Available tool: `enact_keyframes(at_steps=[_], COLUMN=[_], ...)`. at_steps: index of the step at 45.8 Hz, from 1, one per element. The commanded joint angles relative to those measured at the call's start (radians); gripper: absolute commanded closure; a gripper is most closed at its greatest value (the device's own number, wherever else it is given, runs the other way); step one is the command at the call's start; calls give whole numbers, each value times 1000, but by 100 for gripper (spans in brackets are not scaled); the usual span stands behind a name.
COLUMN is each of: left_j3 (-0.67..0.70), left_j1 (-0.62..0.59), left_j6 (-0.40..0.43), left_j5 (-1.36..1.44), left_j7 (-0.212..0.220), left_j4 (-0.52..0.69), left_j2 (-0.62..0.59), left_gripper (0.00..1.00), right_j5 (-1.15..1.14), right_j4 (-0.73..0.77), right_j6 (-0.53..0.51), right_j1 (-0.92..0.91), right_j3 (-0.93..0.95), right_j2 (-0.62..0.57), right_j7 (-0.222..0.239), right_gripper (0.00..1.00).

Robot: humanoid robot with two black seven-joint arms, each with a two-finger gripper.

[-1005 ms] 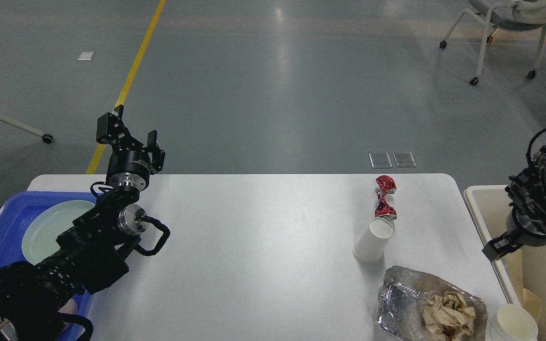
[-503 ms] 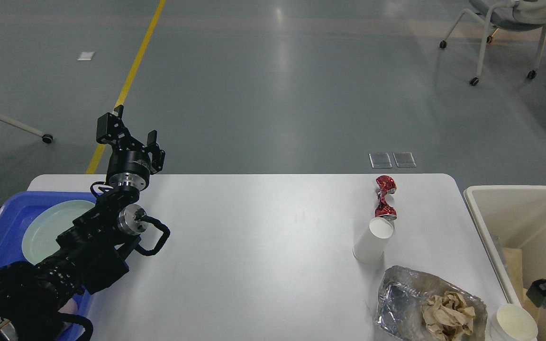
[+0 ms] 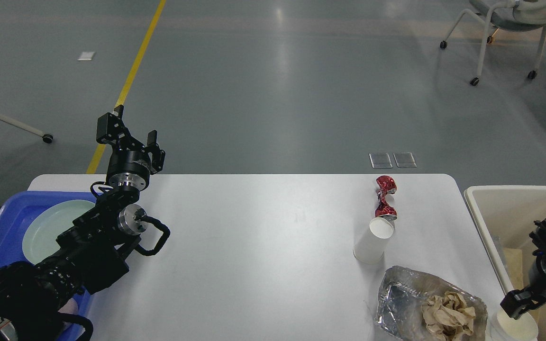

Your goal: Tidy desktop

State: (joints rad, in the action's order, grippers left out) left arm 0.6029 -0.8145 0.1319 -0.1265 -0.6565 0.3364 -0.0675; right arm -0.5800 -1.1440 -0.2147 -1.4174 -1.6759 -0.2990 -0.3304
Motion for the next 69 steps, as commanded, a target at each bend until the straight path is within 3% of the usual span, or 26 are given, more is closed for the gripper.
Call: enact_keyframes(at_steps=[1,6,11,14,17,19,39,48,58,69], left_j3=[0,0,0,0,0,0,0,0,0,0], left_j1=[0,0,0,0,0,0,0,0,0,0], left_j6=[0,0,0,0,0,0,0,0,0,0], left_j5=[-1,-1,1,-1,-1,-1,-1,-1,-1,1], left_j7=[0,0,0,0,0,0,0,0,0,0], left_j4=[0,0,1,0,0,1,1,1,1,0], left_j2=[0,0,0,0,0,0,0,0,0,0], left_gripper=[0,0,0,0,0,0,0,0,0,0], right_j5=[0,6,11,12,12,12,14,12,11,11], right_j4=[4,15,27,30,43,50,73,73,73,72], right_j6=[8,14,20,31,40,41,41,26,-2,-135], right_j1=[28,83,109,124,129,130,123,20,-123,-356], right_j3=[7,24,36,36,36,36,51,39,4,-11], right_j2=[4,6,6,6,3,3,-5,-52,-72,-69], right_j7=[1,7,10,10,8,10,1,-19,-96,-202], right_gripper=[11,21,37,56,90,100,100,100,100,100])
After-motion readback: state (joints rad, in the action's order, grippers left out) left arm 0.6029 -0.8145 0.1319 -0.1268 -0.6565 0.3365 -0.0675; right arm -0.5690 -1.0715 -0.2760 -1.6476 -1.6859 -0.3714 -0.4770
